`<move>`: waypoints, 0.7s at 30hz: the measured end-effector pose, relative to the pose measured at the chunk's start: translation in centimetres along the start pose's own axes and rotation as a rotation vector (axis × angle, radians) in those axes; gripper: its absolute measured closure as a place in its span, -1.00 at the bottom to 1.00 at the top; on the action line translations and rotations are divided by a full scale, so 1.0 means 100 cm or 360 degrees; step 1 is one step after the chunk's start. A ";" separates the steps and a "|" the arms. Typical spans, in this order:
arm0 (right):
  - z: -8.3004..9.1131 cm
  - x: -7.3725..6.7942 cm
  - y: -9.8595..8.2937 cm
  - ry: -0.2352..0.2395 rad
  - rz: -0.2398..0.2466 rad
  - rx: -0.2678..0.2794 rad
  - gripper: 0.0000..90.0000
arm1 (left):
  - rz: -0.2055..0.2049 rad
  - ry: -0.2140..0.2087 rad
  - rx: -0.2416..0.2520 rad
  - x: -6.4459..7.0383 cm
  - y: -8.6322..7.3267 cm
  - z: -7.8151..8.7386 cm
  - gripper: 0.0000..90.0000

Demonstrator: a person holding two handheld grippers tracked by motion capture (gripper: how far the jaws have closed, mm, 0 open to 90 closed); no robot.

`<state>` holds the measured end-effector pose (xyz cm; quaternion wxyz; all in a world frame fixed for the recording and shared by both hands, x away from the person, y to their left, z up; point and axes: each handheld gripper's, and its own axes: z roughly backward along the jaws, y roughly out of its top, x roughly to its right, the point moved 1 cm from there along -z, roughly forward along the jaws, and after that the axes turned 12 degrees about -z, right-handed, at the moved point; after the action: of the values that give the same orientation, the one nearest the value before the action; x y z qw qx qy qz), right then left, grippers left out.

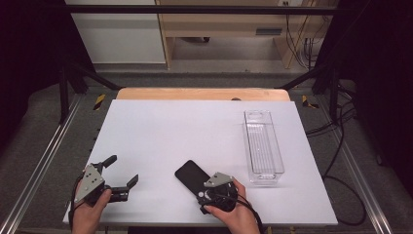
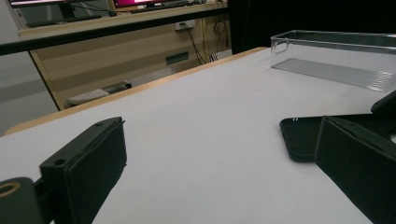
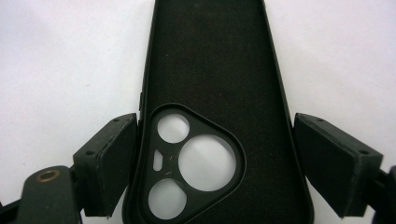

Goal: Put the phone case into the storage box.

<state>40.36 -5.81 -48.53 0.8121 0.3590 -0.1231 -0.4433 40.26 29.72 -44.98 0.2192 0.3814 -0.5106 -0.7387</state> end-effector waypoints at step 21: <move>0.032 0.018 0.058 0.0016 0.0001 -0.0025 -0.62 | -0.0286 -0.0074 0.0019 0.048 0.034 -0.023 -0.94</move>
<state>43.40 -6.71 -42.39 0.8156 0.3548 -0.1156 -0.4421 38.95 23.64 -43.88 0.1378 0.4098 -0.4838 -0.7609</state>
